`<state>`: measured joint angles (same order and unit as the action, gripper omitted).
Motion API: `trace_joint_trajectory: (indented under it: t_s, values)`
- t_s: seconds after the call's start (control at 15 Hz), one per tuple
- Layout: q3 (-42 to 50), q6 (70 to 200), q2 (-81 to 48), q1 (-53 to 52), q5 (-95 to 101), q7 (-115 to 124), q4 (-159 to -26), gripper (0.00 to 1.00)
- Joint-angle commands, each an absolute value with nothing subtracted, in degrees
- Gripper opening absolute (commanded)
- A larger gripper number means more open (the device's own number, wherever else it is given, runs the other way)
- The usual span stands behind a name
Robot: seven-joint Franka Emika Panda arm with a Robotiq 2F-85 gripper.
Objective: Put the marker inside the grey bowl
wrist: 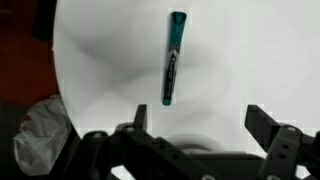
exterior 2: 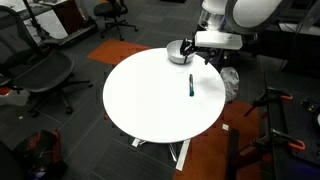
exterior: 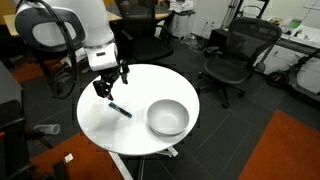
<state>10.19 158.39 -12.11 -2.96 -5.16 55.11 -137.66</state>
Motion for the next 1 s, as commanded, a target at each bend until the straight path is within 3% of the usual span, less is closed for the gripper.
trace_joint_trajectory:
  t_s: [0.0,0.93]
  values:
    - [9.6,158.4,-12.2,-2.2,-5.0,55.1,-137.6,1.00]
    - [9.3,158.0,-15.7,-2.2,-6.5,56.3,-136.4,1.00]
